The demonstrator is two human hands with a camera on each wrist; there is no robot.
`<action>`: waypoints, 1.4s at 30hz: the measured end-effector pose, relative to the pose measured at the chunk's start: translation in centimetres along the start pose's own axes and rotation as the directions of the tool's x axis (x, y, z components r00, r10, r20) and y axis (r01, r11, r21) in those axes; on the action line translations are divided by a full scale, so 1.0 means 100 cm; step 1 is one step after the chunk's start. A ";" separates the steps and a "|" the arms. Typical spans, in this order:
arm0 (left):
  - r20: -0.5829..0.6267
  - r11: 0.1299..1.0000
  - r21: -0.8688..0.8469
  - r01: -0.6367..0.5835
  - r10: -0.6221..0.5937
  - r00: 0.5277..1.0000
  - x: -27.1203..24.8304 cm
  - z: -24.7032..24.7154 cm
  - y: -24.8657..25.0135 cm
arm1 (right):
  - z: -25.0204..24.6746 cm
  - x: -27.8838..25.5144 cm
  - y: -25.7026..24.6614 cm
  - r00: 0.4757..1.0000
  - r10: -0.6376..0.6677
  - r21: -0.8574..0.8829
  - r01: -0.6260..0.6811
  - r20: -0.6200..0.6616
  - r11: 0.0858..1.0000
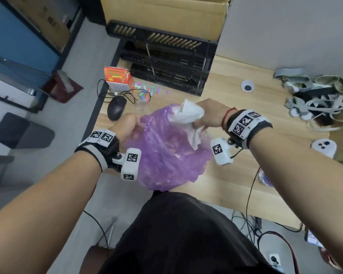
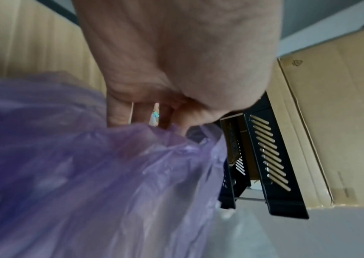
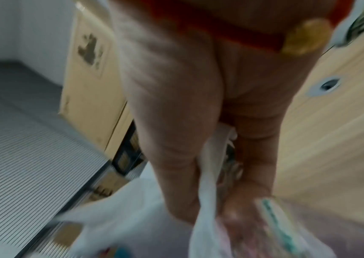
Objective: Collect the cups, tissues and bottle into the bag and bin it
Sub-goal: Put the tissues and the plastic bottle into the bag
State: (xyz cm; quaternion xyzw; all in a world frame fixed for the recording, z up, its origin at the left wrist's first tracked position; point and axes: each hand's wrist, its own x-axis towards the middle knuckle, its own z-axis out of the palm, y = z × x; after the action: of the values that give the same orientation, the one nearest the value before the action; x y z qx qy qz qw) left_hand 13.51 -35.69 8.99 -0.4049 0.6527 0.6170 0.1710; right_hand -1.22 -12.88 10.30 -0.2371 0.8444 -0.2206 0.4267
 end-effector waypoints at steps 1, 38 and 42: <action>0.004 0.996 -0.086 0.022 -0.022 1.000 -0.006 0.000 0.001 | 0.014 0.002 -0.008 0.996 -0.019 -0.045 0.024 0.091 0.999; 0.111 0.751 0.620 -0.224 0.199 0.974 -0.013 -0.048 -0.051 | 0.055 0.106 -0.088 0.967 -0.105 0.009 0.110 -0.232 0.994; 0.037 0.824 0.530 -0.202 0.216 0.976 -0.008 -0.056 -0.050 | 0.088 0.149 -0.078 0.999 0.009 -0.200 -0.002 0.033 0.980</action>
State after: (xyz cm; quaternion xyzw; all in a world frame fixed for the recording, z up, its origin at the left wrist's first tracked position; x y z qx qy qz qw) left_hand 19.18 -40.24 7.25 -0.2756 0.8400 0.4227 0.1994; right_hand -0.07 -29.28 0.88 -0.2802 0.8556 -0.1294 0.4155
